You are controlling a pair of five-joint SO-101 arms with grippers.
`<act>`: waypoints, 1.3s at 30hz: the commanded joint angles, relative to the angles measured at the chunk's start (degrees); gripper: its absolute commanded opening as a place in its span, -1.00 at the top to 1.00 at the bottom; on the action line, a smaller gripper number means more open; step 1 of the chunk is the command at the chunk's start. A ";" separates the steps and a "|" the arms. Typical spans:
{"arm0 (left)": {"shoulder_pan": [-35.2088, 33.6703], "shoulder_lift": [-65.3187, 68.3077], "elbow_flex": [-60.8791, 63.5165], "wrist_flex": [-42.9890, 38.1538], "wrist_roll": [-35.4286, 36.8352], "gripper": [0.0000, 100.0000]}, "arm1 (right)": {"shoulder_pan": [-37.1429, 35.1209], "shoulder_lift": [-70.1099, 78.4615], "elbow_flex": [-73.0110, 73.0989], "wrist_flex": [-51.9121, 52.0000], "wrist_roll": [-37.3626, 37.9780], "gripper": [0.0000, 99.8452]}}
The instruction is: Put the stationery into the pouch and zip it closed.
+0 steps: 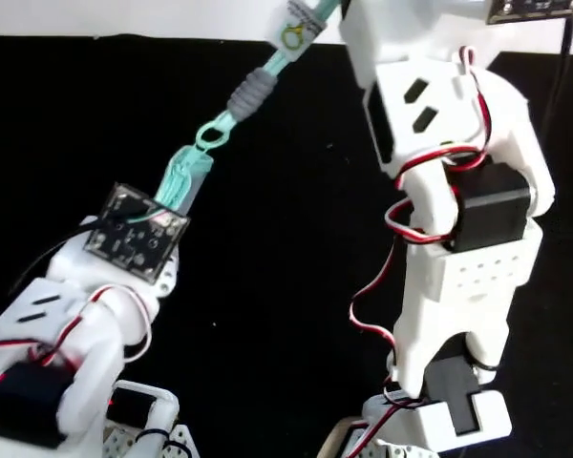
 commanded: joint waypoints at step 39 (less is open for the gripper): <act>-9.10 -0.40 3.91 -2.11 0.44 0.59 | -26.33 3.82 -7.34 7.16 9.32 0.99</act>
